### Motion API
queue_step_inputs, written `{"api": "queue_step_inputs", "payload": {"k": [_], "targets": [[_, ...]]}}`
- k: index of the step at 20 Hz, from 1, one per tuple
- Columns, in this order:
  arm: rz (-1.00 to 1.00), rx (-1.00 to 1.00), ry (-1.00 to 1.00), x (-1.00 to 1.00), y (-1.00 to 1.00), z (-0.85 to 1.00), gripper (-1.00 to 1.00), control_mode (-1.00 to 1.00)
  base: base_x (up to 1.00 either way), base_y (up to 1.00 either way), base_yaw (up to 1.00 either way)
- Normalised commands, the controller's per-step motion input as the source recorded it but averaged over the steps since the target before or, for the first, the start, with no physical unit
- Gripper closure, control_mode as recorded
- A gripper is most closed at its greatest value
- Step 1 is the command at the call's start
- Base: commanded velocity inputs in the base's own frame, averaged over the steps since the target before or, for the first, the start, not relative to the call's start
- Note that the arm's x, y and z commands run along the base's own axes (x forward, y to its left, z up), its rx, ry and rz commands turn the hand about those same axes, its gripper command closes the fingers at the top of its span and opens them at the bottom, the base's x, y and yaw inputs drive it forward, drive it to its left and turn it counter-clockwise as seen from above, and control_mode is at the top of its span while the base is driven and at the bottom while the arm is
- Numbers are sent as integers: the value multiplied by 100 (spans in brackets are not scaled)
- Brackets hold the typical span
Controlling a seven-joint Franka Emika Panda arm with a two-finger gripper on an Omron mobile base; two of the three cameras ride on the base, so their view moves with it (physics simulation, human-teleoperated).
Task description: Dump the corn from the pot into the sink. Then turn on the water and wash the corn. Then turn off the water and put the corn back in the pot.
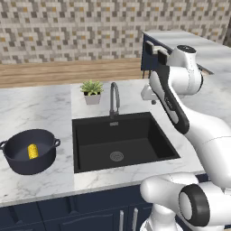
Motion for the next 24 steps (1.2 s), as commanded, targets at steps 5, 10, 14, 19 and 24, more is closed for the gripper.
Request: {"api": "queue_step_inputs", "payload": {"k": [5, 10, 14, 19, 24], "targets": [[0, 0, 1, -12, 15, -1, -100, -100, 0, 0, 0], [0, -3, 13, -3, 72, 0, -100, -100, 0, 0, 0], [0, -1, 11, 0, 91, -5, -100, -100, 0, 0, 0], [0, 0, 9, 0, 85, -18, -100, -100, 0, 0, 0], [0, 0, 4, 0, 80, -43, -100, -100, 0, 0, 0]]}}
